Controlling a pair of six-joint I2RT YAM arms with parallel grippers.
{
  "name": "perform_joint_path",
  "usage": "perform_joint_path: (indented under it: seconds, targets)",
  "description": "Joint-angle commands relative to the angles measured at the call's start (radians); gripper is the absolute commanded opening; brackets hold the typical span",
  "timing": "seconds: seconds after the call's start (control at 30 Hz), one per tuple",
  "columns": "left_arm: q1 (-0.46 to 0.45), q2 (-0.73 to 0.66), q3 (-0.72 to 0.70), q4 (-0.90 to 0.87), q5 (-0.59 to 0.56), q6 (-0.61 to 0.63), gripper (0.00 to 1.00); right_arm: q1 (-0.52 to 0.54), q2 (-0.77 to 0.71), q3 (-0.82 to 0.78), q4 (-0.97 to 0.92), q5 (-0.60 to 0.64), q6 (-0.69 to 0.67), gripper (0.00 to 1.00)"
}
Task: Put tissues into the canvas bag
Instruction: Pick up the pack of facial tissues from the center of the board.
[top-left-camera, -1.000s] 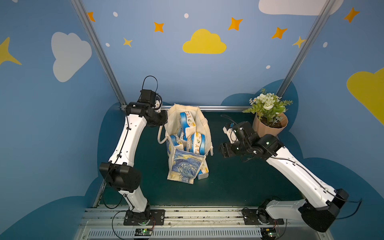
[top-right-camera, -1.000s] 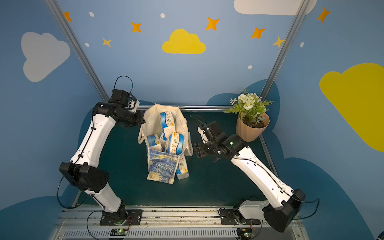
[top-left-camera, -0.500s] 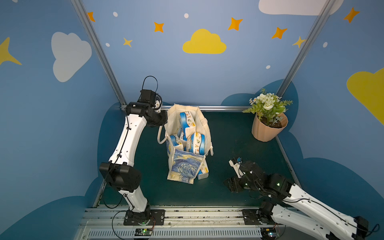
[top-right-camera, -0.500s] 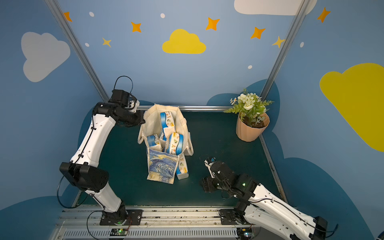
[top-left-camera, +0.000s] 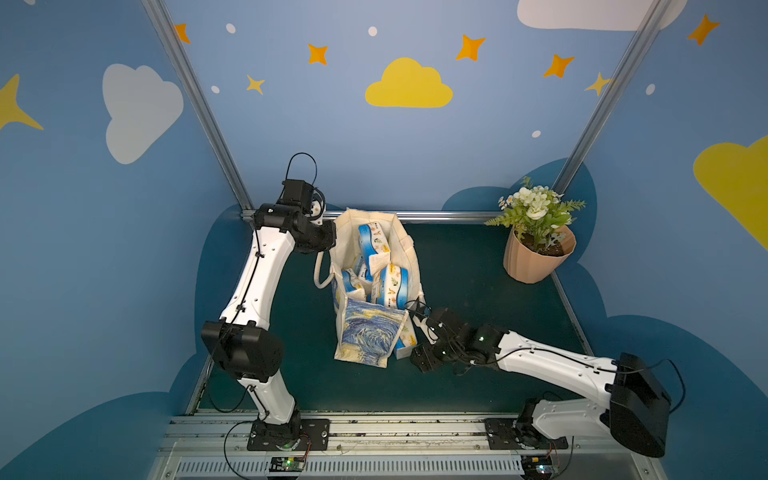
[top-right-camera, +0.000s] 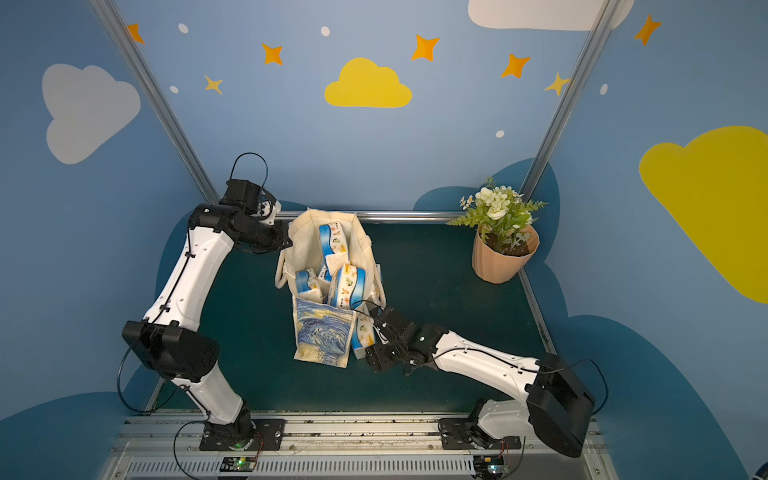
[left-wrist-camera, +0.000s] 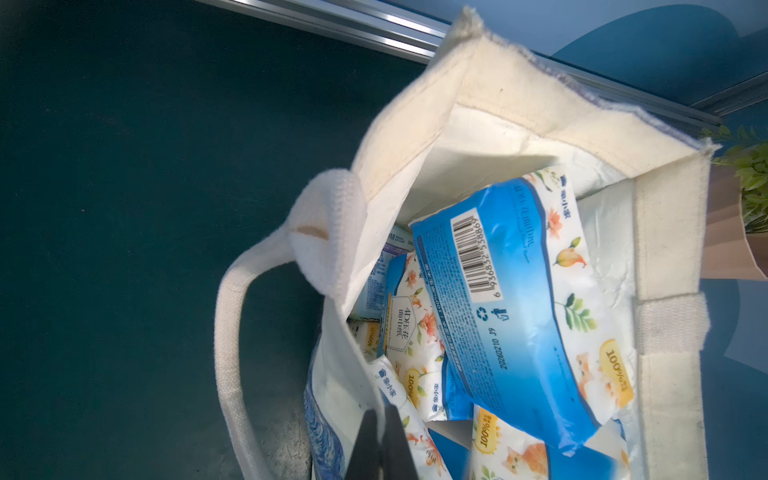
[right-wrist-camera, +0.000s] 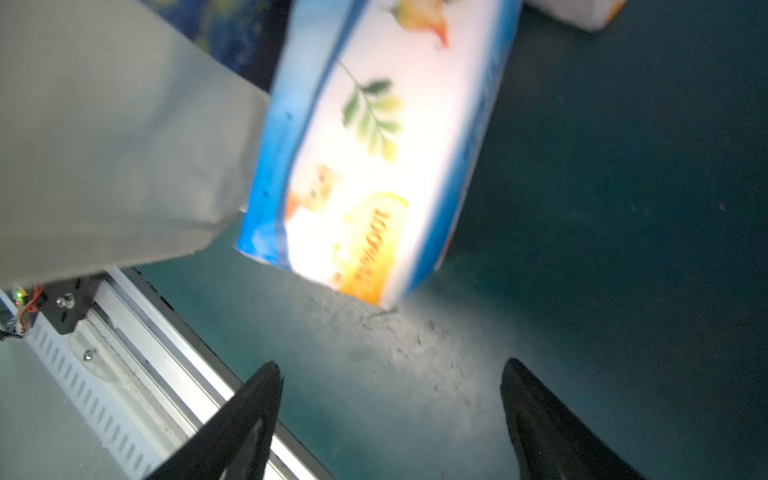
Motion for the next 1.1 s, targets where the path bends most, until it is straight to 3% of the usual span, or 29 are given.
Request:
perform_joint_path:
  seconds: [0.0, 0.33, 0.73, 1.07]
  targets:
    - [-0.002, 0.014, 0.009, -0.003, 0.008, 0.012, 0.04, 0.005, 0.006, 0.058, 0.081, -0.023, -0.050, 0.85]
    - [-0.003, 0.020, 0.002, 0.003, 0.010, 0.005, 0.04, 0.006, 0.153, 0.183, 0.016, -0.093, -0.116, 0.88]
    - [-0.003, 0.023, 0.012, -0.003, -0.006, 0.005, 0.04, 0.022, 0.363, 0.364, -0.187, 0.157, -0.072, 0.89]
    - [-0.004, 0.040, 0.025, 0.002, 0.002, -0.005, 0.04, 0.023, 0.363, 0.351, -0.245, 0.254, -0.031, 0.87]
